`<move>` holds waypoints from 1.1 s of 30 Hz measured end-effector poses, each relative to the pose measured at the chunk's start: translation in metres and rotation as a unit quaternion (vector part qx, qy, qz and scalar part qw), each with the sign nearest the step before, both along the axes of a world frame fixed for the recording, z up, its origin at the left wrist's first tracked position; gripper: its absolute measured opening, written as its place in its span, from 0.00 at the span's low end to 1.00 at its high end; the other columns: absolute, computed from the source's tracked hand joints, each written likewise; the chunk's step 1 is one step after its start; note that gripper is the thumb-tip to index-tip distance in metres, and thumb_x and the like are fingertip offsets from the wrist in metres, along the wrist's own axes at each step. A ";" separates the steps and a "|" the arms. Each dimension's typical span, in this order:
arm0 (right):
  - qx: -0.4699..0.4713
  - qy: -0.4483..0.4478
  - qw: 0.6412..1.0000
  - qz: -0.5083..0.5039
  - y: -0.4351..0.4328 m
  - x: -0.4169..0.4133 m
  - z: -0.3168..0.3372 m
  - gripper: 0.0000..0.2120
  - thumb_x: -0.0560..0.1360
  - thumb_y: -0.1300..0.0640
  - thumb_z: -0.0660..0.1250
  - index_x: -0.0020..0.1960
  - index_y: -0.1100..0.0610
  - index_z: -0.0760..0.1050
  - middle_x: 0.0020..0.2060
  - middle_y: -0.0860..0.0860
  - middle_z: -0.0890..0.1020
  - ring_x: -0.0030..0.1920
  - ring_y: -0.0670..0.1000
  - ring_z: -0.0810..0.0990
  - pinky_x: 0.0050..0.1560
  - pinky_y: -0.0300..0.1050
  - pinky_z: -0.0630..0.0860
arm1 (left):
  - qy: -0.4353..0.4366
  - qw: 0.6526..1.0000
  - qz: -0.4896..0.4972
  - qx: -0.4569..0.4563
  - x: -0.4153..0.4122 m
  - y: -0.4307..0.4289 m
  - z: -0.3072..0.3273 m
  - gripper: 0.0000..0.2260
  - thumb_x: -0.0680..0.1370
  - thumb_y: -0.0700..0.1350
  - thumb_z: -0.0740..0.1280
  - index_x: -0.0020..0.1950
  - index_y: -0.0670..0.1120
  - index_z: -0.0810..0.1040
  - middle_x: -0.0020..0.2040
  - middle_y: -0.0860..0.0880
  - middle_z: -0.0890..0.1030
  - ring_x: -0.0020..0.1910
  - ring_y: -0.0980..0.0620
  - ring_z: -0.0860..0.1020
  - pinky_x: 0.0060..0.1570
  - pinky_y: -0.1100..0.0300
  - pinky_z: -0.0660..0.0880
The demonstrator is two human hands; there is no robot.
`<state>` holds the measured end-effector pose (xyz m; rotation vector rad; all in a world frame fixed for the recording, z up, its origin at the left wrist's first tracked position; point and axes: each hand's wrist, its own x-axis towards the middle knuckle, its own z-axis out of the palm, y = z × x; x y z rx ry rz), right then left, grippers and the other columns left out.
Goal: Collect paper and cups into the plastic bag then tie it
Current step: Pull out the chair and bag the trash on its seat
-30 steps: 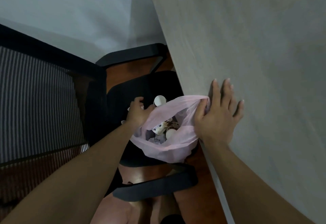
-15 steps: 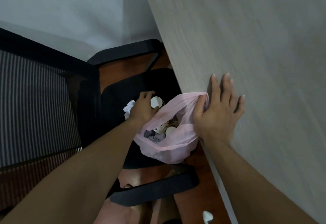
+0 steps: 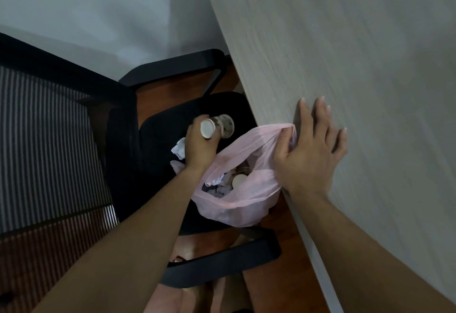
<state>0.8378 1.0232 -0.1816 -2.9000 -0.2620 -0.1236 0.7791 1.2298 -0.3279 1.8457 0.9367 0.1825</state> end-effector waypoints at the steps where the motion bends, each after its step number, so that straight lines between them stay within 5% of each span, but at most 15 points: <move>1: 0.002 0.002 1.000 0.000 0.000 0.000 0.000 0.31 0.86 0.45 0.58 0.88 0.47 0.57 0.88 0.51 0.55 0.88 0.52 0.52 0.85 0.67 0.48 | -0.031 0.997 0.050 -0.052 0.000 0.000 0.018 0.16 0.82 0.54 0.71 0.69 0.54 0.77 0.60 0.52 0.83 0.55 0.52 0.84 0.56 0.52 0.82; 4: 0.002 0.001 1.000 0.001 0.000 -0.001 0.002 0.31 0.86 0.45 0.58 0.88 0.48 0.58 0.88 0.51 0.55 0.88 0.52 0.52 0.85 0.68 0.48 | -0.124 0.952 0.137 -0.244 -0.012 0.004 0.063 0.14 0.85 0.53 0.66 0.69 0.50 0.79 0.57 0.49 0.86 0.46 0.52 0.84 0.42 0.57 0.81; 7: 0.001 0.002 1.000 -0.001 0.000 -0.001 0.003 0.31 0.86 0.45 0.57 0.88 0.48 0.58 0.88 0.51 0.55 0.88 0.52 0.52 0.85 0.68 0.49 | -0.188 0.860 0.133 -0.456 -0.037 0.009 0.091 0.23 0.86 0.54 0.61 0.75 0.41 0.76 0.57 0.42 0.82 0.45 0.51 0.81 0.42 0.58 0.78; 11: 0.003 -0.001 1.000 -0.003 0.001 -0.001 0.002 0.31 0.86 0.45 0.57 0.88 0.47 0.58 0.88 0.51 0.55 0.88 0.52 0.52 0.85 0.68 0.49 | -0.104 0.864 -0.006 -0.492 -0.076 0.011 0.081 0.23 0.86 0.54 0.60 0.76 0.42 0.76 0.67 0.36 0.81 0.58 0.43 0.81 0.54 0.48 0.78; 13: 0.002 -0.002 1.000 -0.003 0.001 -0.002 0.002 0.31 0.86 0.44 0.57 0.88 0.47 0.58 0.88 0.51 0.55 0.88 0.53 0.53 0.85 0.67 0.48 | -0.042 0.883 -0.066 -0.464 -0.087 0.007 0.073 0.17 0.87 0.50 0.63 0.73 0.45 0.79 0.66 0.38 0.83 0.59 0.39 0.83 0.57 0.44 0.79; 16: -0.001 -0.007 1.000 -0.006 0.001 -0.002 0.001 0.31 0.86 0.44 0.57 0.87 0.47 0.58 0.88 0.51 0.56 0.87 0.54 0.54 0.85 0.67 0.49 | 0.051 0.919 -0.111 -0.376 -0.092 -0.002 0.064 0.11 0.85 0.45 0.70 0.67 0.48 0.84 0.58 0.47 0.88 0.58 0.44 0.87 0.54 0.52 0.85; 21: 0.007 -0.016 1.000 -0.014 0.002 -0.002 0.000 0.31 0.85 0.45 0.58 0.87 0.46 0.60 0.88 0.50 0.57 0.87 0.53 0.56 0.85 0.67 0.50 | 0.203 0.938 -0.189 -0.208 -0.098 0.001 0.044 0.15 0.77 0.65 0.74 0.61 0.61 0.83 0.54 0.56 0.88 0.56 0.57 0.85 0.61 0.59 0.80; 24: 0.004 -0.012 1.000 -0.011 0.002 -0.002 0.000 0.31 0.86 0.44 0.58 0.87 0.47 0.59 0.88 0.50 0.57 0.87 0.53 0.55 0.85 0.67 0.50 | 0.231 0.952 -0.132 -0.150 -0.090 0.020 0.039 0.21 0.79 0.70 0.68 0.50 0.53 0.88 0.45 0.52 0.89 0.47 0.51 0.88 0.57 0.50 0.83; 29: 0.003 -0.005 1.000 -0.011 0.001 -0.001 0.001 0.31 0.86 0.44 0.58 0.87 0.47 0.59 0.88 0.50 0.56 0.87 0.52 0.54 0.84 0.68 0.51 | 0.192 0.980 0.025 -0.057 -0.065 0.043 0.050 0.23 0.85 0.55 0.63 0.41 0.42 0.86 0.33 0.46 0.86 0.32 0.46 0.86 0.40 0.54 0.84; 33: 0.005 -0.003 1.000 -0.007 0.000 0.000 0.001 0.31 0.85 0.44 0.59 0.87 0.47 0.59 0.88 0.51 0.57 0.87 0.52 0.53 0.84 0.68 0.50 | 0.186 0.976 0.076 0.087 -0.048 0.056 0.023 0.15 0.85 0.50 0.66 0.46 0.40 0.80 0.45 0.44 0.84 0.40 0.48 0.80 0.41 0.54 0.71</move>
